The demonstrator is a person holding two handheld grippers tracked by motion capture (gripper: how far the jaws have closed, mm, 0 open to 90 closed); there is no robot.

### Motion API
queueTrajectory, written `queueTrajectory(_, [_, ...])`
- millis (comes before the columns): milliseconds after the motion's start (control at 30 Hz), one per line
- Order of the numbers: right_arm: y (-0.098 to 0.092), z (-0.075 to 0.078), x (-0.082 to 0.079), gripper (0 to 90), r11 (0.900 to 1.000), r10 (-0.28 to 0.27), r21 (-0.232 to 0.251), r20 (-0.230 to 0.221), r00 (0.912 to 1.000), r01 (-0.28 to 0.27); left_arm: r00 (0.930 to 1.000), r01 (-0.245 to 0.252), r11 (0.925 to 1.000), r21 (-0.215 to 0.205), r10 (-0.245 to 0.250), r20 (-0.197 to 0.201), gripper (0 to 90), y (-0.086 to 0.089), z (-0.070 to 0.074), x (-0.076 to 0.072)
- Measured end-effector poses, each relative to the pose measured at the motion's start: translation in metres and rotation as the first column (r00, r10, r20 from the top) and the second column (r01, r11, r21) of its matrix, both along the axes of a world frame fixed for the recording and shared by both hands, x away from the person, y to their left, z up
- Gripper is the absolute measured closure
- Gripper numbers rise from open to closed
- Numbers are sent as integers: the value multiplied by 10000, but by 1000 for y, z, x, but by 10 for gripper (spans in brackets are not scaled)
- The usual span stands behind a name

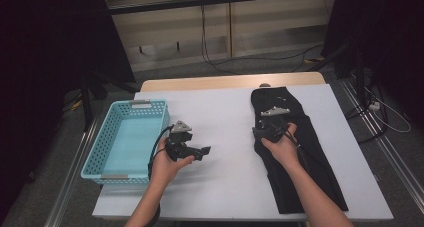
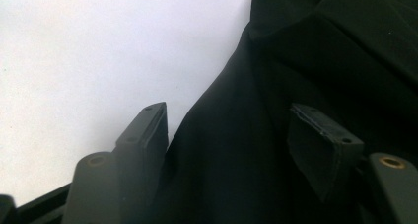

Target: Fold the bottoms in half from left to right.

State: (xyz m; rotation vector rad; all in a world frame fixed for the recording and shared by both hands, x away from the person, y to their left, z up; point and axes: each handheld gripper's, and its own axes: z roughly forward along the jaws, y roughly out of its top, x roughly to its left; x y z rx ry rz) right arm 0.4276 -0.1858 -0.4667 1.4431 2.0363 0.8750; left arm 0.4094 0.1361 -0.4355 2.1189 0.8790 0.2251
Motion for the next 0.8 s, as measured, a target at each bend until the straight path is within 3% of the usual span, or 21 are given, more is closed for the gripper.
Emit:
queueTrajectory(267, [-4,1,0,585,9997,-242,23,118,9996,242,9999,-20,9999,-103,21,143,97,1,3,-2])
queueTrajectory(433, [-4,1,1,817,9989,-366,-278,228,9991,373,9999,-71,9999,-103,72,76,98,3,2,-2])
queueTrajectory(633, [-6,2,2,855,9991,-311,-273,228,9993,317,9998,-145,9999,-3,145,104,98,7,2,-1])
queueTrajectory(800, [6,6,-1,862,9992,389,-16,168,9991,-389,9999,-54,10000,62,53,161,98,4,2,0])
